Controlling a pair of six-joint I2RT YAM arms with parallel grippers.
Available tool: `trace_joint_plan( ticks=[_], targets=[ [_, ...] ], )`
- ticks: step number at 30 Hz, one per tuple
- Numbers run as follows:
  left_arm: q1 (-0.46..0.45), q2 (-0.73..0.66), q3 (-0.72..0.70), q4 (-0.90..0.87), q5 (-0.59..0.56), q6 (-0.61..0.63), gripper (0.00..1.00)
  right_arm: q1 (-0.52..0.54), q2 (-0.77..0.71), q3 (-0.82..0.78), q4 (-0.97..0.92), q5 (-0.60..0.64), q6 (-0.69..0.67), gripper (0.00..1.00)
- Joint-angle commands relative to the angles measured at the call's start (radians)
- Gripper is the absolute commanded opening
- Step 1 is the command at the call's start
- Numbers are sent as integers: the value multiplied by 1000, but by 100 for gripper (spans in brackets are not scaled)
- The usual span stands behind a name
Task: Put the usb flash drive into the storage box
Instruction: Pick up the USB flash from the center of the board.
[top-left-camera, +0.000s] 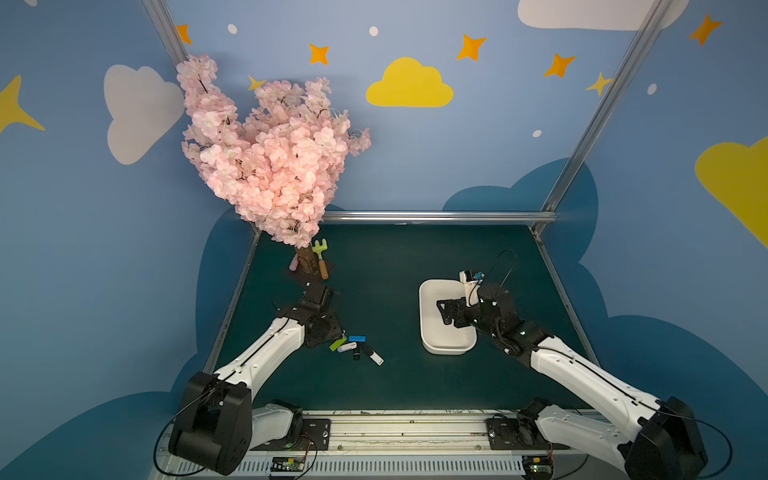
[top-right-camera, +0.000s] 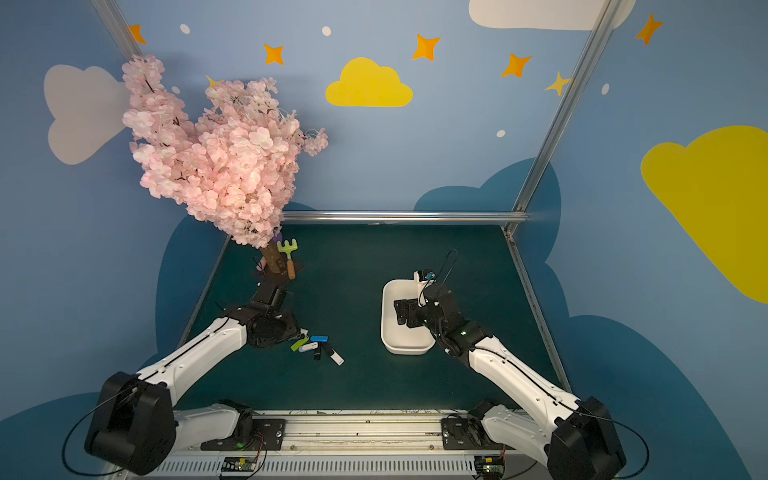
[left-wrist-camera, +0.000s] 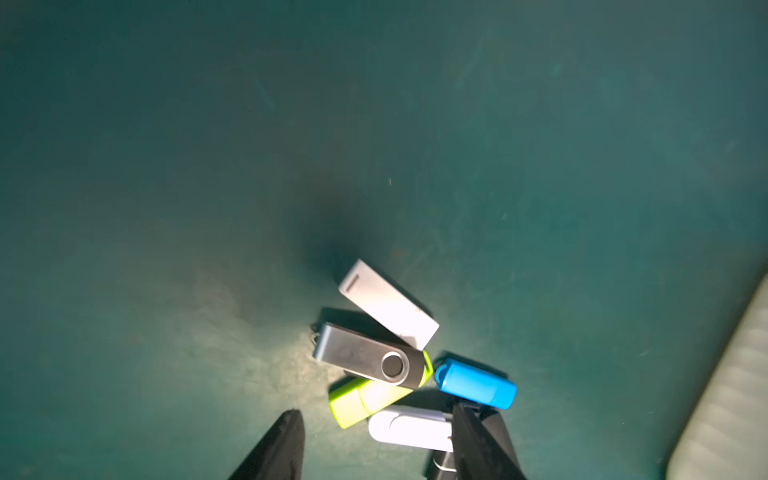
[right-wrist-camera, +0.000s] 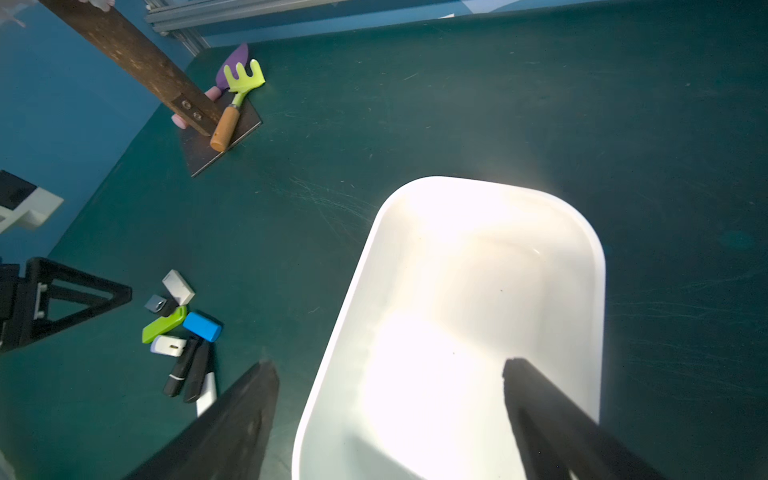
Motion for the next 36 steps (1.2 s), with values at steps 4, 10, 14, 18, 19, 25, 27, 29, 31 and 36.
trace_joint_plan(
  ticks=[4, 10, 14, 18, 19, 25, 27, 29, 31, 36],
  targets=[
    [-146, 57, 96, -50, 24, 45, 57, 8, -2, -5, 47, 58, -20, 89],
    [-275, 43, 113, -93, 49, -23, 57, 7, 16, -1, 41, 91, -20, 89],
    [-332, 75, 110, -107, 47, -60, 57, 7, 28, 6, 33, 91, -17, 89],
    [-350, 108, 93, -88, 39, -95, 57, 8, 29, 5, 33, 95, -17, 89],
    [-353, 114, 89, -75, 41, -103, 56, 7, 29, 5, 33, 96, -18, 89],
    [-373, 200, 122, -54, 51, -122, 53, 7, 36, 3, 40, 98, -14, 89],
    [-373, 217, 123, -62, 35, -132, 53, 7, 40, 4, 38, 97, -14, 89],
    [-374, 236, 116, -31, 52, -136, 52, 7, 42, 7, 36, 92, -13, 89],
    [-376, 259, 122, -26, 51, -137, 51, 8, 42, 9, 33, 94, -20, 89],
    [-381, 297, 125, -5, 45, -139, 49, 8, 42, 10, 32, 96, -21, 89]
  ],
)
